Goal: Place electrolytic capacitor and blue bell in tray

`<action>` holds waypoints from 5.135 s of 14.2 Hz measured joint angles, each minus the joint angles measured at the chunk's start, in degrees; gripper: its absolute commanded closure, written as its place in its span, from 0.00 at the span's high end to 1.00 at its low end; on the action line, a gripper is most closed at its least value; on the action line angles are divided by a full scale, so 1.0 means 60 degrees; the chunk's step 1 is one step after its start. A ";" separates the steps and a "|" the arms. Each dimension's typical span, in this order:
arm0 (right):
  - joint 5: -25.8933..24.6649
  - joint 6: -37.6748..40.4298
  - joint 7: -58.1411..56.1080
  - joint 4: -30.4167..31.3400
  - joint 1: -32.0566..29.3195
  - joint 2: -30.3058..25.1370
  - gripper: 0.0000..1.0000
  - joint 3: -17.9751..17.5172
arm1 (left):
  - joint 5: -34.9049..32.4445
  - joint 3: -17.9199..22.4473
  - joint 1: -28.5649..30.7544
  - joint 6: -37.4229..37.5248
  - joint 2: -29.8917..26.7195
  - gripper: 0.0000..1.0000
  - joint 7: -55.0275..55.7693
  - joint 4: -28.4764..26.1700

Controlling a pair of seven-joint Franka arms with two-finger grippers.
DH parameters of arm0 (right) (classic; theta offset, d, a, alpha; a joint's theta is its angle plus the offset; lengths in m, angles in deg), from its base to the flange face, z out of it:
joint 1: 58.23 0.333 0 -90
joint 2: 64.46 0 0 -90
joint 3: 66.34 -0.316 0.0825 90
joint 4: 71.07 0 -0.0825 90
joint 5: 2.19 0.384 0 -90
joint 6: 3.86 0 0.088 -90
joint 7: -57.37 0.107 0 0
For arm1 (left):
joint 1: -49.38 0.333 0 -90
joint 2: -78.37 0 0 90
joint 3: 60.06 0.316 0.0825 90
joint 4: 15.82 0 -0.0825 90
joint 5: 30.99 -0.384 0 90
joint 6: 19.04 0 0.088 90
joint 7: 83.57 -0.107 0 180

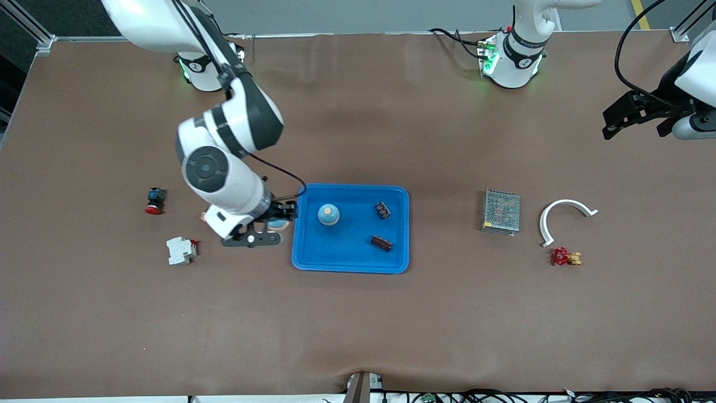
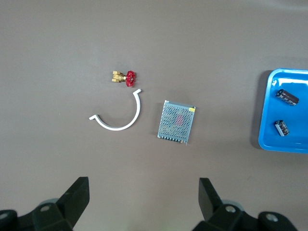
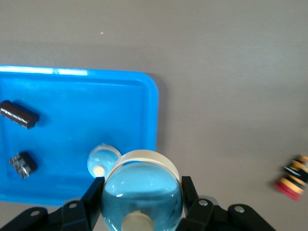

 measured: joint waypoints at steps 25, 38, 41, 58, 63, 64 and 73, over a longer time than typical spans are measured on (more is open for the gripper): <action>0.0017 -0.3434 0.1243 -0.0448 0.1128 0.2961 1.00 0.0011 | 0.0005 -0.0566 -0.0010 0.0077 0.0058 1.00 -0.0005 -0.0509; 0.0035 0.1435 0.1259 -0.1158 0.1323 -0.0090 1.00 0.0004 | 0.0006 -0.0609 -0.0015 0.0076 0.0077 1.00 -0.0005 -0.0327; 0.0035 0.3205 0.1237 -0.1115 0.1317 -0.1618 1.00 0.0061 | 0.0006 -0.0620 -0.0020 0.0076 0.0087 1.00 -0.0005 -0.0317; -0.0670 0.4621 -0.4222 0.2560 -0.3841 -0.6544 1.00 0.0378 | 0.0006 -0.0611 0.0097 -0.0171 0.0216 1.00 -0.0005 -0.0306; -0.0787 0.4031 -0.4223 0.2419 -0.4425 -0.6544 1.00 0.0371 | 0.0006 -0.0611 0.0106 -0.0172 0.0216 1.00 -0.0005 -0.0305; -0.0788 0.4031 -0.4218 0.2270 -0.4465 -0.6531 1.00 0.0365 | 0.0006 -0.0611 0.0109 -0.0172 0.0216 1.00 -0.0005 -0.0305; -0.0860 0.4088 -0.4218 0.1664 -0.4696 -0.6447 1.00 0.0359 | 0.0006 -0.0598 0.0127 -0.0172 0.0264 1.00 -0.0005 -0.0304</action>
